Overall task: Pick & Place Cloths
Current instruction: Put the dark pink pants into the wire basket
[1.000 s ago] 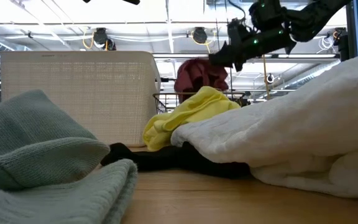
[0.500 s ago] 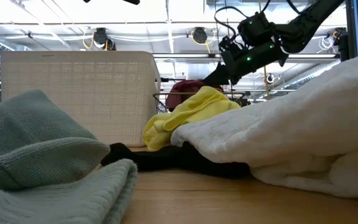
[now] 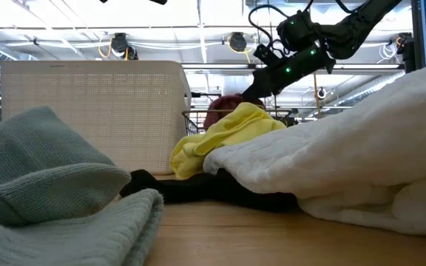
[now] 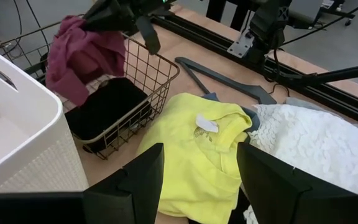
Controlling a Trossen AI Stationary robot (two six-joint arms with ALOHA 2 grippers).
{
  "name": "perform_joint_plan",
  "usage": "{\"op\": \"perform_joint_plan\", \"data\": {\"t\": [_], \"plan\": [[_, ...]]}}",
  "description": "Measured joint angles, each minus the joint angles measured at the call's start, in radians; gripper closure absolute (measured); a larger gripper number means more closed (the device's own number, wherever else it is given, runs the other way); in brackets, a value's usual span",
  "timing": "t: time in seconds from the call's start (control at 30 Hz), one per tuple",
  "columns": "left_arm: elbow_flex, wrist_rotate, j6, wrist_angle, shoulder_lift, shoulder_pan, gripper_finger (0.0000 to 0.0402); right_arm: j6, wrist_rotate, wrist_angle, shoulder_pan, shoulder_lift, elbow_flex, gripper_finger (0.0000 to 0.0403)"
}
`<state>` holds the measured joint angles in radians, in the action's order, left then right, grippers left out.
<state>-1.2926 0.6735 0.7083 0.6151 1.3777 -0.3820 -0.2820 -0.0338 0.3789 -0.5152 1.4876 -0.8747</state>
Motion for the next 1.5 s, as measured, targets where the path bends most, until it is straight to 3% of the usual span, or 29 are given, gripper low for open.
{"op": "perform_joint_plan", "data": {"t": [0.8,1.3,1.5], "plan": [[0.0,-0.045,-0.056,-0.05,0.0,-0.001,0.0194,-0.029,-0.014,-0.087,0.02,0.05,0.001,0.0395],[0.0,-0.045,-0.053,-0.052,0.0,-0.042,0.0195,0.044,-0.017,-0.13,0.026,0.05,0.001,0.0327],[0.0,-0.044,-0.049,-0.052,0.0,-0.058,0.0195,0.09,-0.017,-0.115,0.027,0.043,0.001,0.0277]]}}
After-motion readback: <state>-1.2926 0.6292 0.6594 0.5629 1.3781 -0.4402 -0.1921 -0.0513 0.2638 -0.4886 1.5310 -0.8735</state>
